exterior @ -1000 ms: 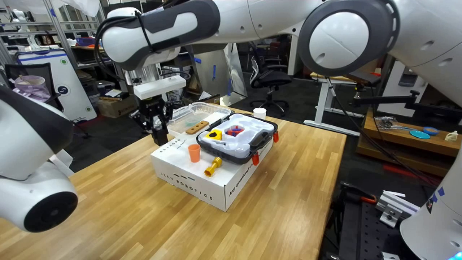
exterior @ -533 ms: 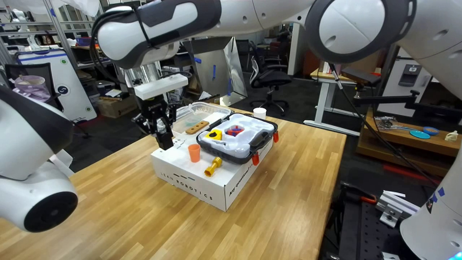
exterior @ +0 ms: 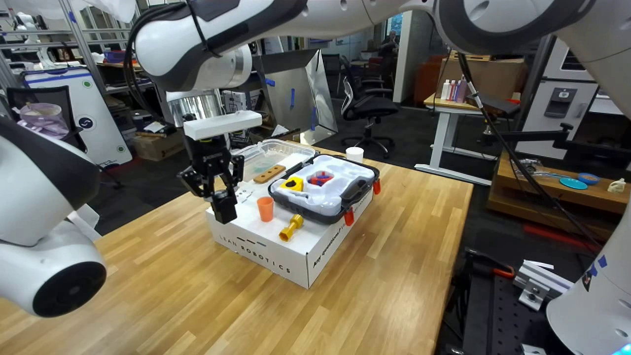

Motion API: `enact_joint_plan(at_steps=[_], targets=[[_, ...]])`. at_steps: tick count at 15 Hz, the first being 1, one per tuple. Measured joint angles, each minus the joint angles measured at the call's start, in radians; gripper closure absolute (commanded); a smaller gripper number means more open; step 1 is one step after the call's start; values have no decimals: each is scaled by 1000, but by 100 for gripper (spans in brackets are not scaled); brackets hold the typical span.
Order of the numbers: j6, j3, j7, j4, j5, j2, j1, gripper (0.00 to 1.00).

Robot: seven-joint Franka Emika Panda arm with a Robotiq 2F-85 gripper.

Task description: Pick up the black salt cellar from the box and put it on the table.

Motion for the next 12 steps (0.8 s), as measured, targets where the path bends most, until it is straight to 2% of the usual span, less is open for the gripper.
enact_joint_plan(at_steps=[6,9,10,12], targets=[[48,7,0,-174,15,-98,12,86],[53,7,0,-223,15,-118,12,86],[53,7,0,-231,15,-121,12,61],[53,7,0,-238,15,-123,12,61]])
